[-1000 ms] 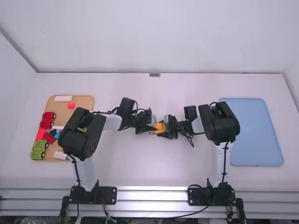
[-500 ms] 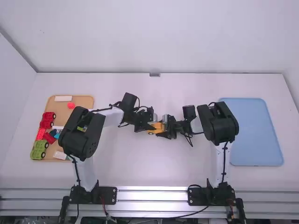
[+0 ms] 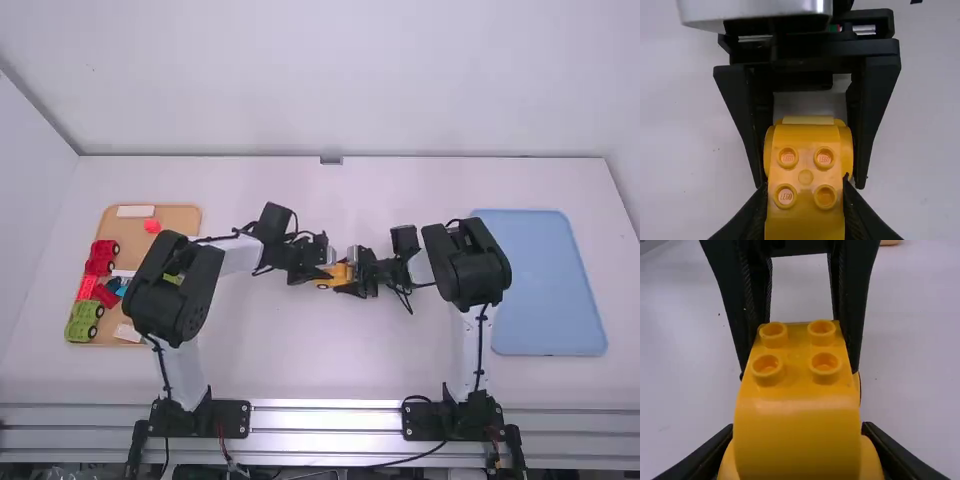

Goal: Assemble lego blocks to make yellow taxi

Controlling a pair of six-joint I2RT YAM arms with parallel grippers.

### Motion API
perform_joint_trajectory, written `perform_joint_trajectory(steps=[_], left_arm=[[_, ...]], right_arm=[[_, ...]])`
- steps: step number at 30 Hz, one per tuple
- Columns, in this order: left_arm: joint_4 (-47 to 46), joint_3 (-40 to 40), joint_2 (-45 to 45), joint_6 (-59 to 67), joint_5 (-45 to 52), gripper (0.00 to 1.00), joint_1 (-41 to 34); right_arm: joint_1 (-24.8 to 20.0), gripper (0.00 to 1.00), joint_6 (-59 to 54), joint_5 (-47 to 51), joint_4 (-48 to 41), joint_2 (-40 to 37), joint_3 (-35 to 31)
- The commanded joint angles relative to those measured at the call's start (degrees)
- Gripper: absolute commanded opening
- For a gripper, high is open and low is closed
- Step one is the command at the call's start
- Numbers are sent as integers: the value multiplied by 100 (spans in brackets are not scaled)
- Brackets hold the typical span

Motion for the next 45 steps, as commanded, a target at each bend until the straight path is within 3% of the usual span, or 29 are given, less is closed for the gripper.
perform_joint_trajectory(steps=[1, 5, 19, 32, 45], left_arm=[[-201, -382, 260, -127, -1327, 2, 37], [149, -485, 260, -678, -1882, 2, 52], [-98, -232, 260, -896, -1906, 2, 269], [133, -149, 315, -297, 151, 2, 216], [680, -407, 315, -299, 232, 2, 144]], right_arm=[[-31, 45, 26, 55, -85, 76, -52], [-28, 45, 44, 57, -107, 76, -37], [-31, 44, 33, 57, -105, 76, -79], [-33, 45, 42, 52, -87, 76, -68], [-28, 46, 35, 11, -87, 76, -68]])
